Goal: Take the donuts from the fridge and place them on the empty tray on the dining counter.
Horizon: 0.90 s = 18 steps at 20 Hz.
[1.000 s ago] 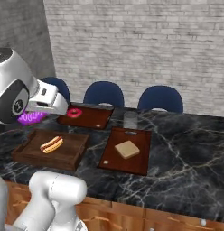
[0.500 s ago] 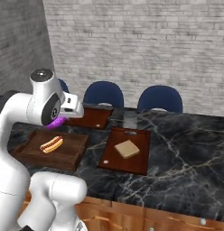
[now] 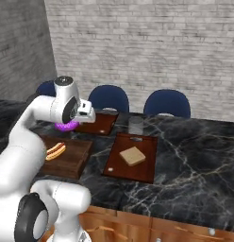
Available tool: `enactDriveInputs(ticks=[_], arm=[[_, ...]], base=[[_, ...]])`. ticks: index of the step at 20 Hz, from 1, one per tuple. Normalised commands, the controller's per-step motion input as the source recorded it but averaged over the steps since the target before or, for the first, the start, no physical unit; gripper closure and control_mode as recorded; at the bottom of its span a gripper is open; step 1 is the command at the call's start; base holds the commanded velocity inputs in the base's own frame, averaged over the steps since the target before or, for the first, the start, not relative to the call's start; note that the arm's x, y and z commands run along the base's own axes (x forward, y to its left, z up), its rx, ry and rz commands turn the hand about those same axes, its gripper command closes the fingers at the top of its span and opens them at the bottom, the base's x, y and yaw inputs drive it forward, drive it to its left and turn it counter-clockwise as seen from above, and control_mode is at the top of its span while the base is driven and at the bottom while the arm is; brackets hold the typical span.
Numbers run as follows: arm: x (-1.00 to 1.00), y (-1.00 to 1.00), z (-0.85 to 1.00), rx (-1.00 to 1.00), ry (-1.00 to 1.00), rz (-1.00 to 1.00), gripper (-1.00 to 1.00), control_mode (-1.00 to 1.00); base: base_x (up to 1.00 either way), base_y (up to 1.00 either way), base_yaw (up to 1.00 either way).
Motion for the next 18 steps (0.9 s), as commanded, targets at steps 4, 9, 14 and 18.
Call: enactDriveInputs(ticks=[4, 9, 14, 18], arm=[[0.99, 0.00, -0.25, 0.00, 0.04, 0.00, 1.00, -1.00], [0.98, 0.12, -0.50, 0.00, 0.00, 0.00, 1.00, -1.00], [0.92, 0.07, -0.53, 0.00, 0.00, 0.00, 1.00, -1.00], [0.81, 0.00, -0.45, 0.00, 0.03, 0.00, 1.00, -1.00]], base=[[0.00, 0.00, 0.00], [0.00, 0.00, 0.00], [0.00, 0.00, 0.00], [0.00, 0.00, 0.00]])
